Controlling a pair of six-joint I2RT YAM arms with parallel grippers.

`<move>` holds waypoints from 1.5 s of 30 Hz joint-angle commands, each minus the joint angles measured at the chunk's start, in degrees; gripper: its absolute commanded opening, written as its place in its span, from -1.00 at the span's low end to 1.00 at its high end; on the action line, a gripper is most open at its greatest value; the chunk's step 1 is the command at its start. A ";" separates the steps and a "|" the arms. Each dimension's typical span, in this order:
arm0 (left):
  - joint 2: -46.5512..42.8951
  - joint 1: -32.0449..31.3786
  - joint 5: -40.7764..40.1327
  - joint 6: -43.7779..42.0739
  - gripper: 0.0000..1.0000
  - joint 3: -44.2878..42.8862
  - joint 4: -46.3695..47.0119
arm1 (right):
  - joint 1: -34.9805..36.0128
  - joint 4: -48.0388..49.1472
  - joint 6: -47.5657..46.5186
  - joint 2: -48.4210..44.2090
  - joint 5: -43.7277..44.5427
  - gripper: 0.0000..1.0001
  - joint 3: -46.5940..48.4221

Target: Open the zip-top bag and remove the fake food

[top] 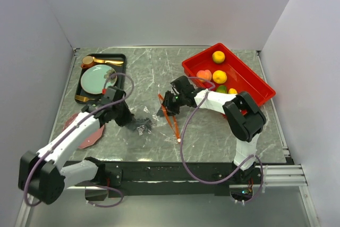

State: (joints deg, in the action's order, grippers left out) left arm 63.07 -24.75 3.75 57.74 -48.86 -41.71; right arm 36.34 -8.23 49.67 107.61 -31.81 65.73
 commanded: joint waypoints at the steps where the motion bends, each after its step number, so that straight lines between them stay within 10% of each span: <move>1: 3.71 0.32 0.12 1.77 -0.99 3.94 7.78 | 1.54 -0.12 0.08 0.84 -1.15 -0.42 2.82; 45: 16.74 0.32 -4.19 -2.36 -0.99 8.26 13.94 | 4.45 21.93 20.81 5.77 0.70 -0.32 -5.96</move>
State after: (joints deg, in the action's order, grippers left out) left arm 78.28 -24.67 1.26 57.23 -39.81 -27.94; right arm 41.21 8.58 67.29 114.56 -31.14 60.29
